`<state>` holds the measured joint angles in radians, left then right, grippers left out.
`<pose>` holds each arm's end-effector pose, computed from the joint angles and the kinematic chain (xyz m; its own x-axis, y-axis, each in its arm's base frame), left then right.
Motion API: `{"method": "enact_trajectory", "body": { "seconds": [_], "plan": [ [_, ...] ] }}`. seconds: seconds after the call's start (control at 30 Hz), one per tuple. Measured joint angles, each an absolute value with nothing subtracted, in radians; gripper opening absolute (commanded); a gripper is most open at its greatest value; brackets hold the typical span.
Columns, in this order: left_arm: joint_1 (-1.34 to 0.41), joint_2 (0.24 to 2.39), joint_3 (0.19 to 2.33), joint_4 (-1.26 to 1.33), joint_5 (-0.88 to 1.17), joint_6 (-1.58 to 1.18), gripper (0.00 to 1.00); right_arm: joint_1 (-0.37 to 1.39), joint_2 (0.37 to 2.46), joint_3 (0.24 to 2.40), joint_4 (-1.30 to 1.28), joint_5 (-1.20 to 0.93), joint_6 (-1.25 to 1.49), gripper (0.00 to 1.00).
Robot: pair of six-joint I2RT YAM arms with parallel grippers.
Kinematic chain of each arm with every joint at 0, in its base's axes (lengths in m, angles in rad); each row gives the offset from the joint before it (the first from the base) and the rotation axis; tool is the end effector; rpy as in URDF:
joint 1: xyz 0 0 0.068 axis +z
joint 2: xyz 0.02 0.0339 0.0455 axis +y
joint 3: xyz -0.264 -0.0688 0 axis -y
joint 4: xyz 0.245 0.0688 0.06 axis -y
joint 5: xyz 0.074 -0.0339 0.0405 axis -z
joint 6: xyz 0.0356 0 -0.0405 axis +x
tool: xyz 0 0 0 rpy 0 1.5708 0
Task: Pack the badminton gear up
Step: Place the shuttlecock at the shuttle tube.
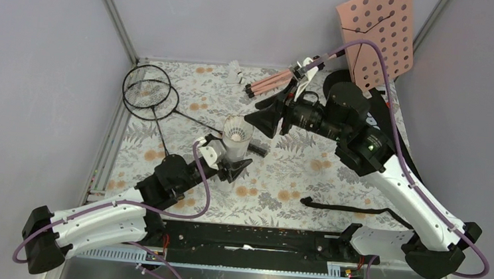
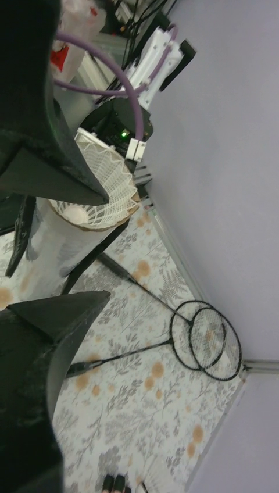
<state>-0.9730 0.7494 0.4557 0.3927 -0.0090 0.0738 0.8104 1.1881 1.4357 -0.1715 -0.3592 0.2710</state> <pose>0.1059 -0.1549 0.2907 0.1160 -0.0394 -0.9925 0.8152 0.5747 0.0725 0.1641 0.1907 0.4848 -0.1958 0.1578 -0.9679 -0.9003 0.3622 0.2412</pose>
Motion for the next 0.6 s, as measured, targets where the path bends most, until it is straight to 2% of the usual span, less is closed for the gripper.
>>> {"method": "enact_trajectory", "body": {
  "seconds": [0.07, 0.1, 0.13, 0.6],
  "plan": [
    [-0.973, 0.749, 0.456, 0.392, -0.004, 0.08, 0.5, 0.81, 1.201, 1.496, -0.259, -0.354, 0.216, 0.71],
    [-0.973, 0.749, 0.456, 0.391, -0.002, 0.082, 0.5, 0.81, 1.21, 1.528, -0.304, -0.349, 0.193, 0.91],
    [-0.973, 0.749, 0.456, 0.389, -0.001, 0.084, 0.5, 0.81, 1.22, 1.564, -0.349, -0.345, 0.169, 0.98],
    [-0.973, 0.788, 0.487, 0.281, 0.082, 0.136, 0.5, 0.831, 1.395, 1.937, -0.839, -0.224, -0.075, 0.99]
  ]
}}
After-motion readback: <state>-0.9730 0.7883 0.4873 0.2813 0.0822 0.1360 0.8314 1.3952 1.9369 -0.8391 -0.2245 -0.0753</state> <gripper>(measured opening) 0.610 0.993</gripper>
